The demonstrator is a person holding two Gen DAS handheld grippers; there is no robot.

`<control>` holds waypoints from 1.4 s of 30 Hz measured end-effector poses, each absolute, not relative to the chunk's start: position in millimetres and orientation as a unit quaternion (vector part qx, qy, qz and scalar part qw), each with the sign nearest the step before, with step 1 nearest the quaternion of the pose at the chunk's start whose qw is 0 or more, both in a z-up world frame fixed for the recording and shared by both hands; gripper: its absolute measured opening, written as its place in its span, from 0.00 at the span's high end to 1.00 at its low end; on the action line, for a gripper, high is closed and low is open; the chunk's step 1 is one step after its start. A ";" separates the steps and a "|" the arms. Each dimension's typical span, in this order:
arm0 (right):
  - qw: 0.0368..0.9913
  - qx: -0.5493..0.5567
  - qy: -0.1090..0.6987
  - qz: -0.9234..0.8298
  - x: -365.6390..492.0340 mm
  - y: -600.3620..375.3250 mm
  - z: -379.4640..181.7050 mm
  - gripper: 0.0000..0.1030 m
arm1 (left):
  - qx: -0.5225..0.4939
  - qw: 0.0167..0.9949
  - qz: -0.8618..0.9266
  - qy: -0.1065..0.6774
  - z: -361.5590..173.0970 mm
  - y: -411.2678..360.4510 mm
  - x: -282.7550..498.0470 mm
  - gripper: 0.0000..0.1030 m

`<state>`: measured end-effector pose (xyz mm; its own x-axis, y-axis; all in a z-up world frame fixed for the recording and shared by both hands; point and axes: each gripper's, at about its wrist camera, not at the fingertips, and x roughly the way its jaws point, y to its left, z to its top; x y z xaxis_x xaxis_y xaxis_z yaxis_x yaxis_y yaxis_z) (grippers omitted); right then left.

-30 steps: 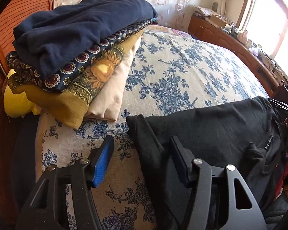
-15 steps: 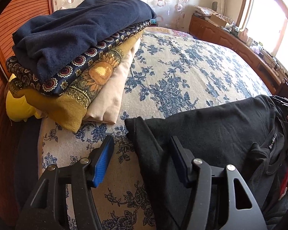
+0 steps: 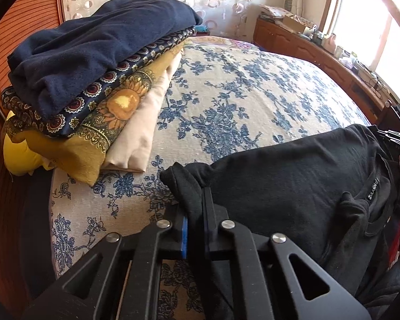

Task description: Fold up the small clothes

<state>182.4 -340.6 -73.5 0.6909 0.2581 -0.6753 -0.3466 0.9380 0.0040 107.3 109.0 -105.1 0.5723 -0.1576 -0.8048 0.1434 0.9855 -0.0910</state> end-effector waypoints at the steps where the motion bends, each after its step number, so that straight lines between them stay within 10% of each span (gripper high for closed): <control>1: 0.917 -0.064 0.356 0.166 179.6 -339.5 -72.4 0.91 | -0.007 0.890 -0.084 0.448 -102.5 108.0 104.5 0.92; 23: 0.974 -0.004 0.098 0.204 -36.3 -381.9 114.5 0.93 | -0.071 0.975 -0.123 0.171 102.1 122.4 -40.9 0.94; 30: 0.979 -0.051 0.054 0.191 -19.1 -373.9 200.7 0.93 | -0.018 0.983 -0.095 0.157 167.2 117.3 36.7 0.94; 35: 0.978 -0.092 0.127 0.136 109.0 -329.4 200.8 0.93 | 0.047 0.973 -0.063 0.219 132.4 88.8 166.8 0.91; 42: 0.945 -0.048 0.321 0.035 273.6 -302.7 64.6 0.76 | 0.038 0.939 -0.096 0.329 2.4 75.5 235.5 0.54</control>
